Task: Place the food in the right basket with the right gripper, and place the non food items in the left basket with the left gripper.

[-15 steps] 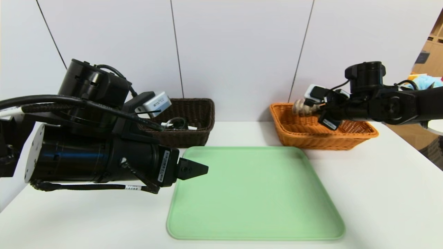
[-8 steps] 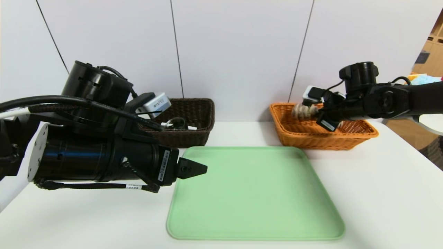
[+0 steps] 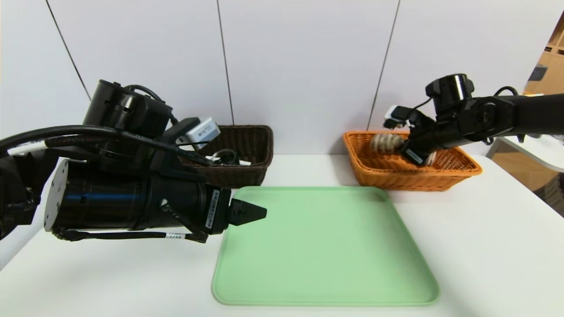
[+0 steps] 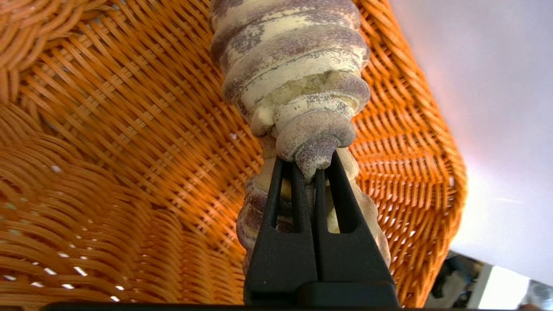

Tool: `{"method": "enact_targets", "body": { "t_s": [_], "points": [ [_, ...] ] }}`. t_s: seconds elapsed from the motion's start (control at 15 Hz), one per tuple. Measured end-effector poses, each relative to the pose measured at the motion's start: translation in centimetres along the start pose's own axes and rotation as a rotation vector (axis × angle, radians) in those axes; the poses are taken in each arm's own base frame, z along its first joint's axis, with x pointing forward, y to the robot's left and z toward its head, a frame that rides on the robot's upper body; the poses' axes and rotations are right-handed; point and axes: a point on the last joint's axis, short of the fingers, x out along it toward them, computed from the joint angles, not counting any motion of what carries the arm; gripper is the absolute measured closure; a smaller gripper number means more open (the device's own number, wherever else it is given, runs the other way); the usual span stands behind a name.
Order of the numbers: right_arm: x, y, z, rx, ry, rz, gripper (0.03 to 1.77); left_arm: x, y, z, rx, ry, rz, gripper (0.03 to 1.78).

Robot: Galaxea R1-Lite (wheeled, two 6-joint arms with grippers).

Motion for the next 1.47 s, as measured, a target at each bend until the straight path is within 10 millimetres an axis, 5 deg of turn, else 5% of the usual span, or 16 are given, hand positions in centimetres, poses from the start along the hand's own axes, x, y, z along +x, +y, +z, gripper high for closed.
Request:
{"method": "enact_targets", "body": {
  "t_s": [0.67, 1.07, 1.47],
  "points": [
    [1.8, -0.1, 0.2, 0.070, 0.053, 0.056, 1.73, 0.1, 0.4, 0.1, -0.007, -0.002, 0.011, 0.12],
    [2.0, -0.2, 0.3, 0.071, 0.047, 0.055, 0.89, 0.1, 0.4, 0.2, -0.007, -0.007, 0.010, 0.12],
    [-0.5, -0.3, 0.7, 0.112, 0.024, 0.108, 0.46, -0.2, 0.5, 0.4, -0.009, -0.026, 0.009, 0.12]
  ]
}}
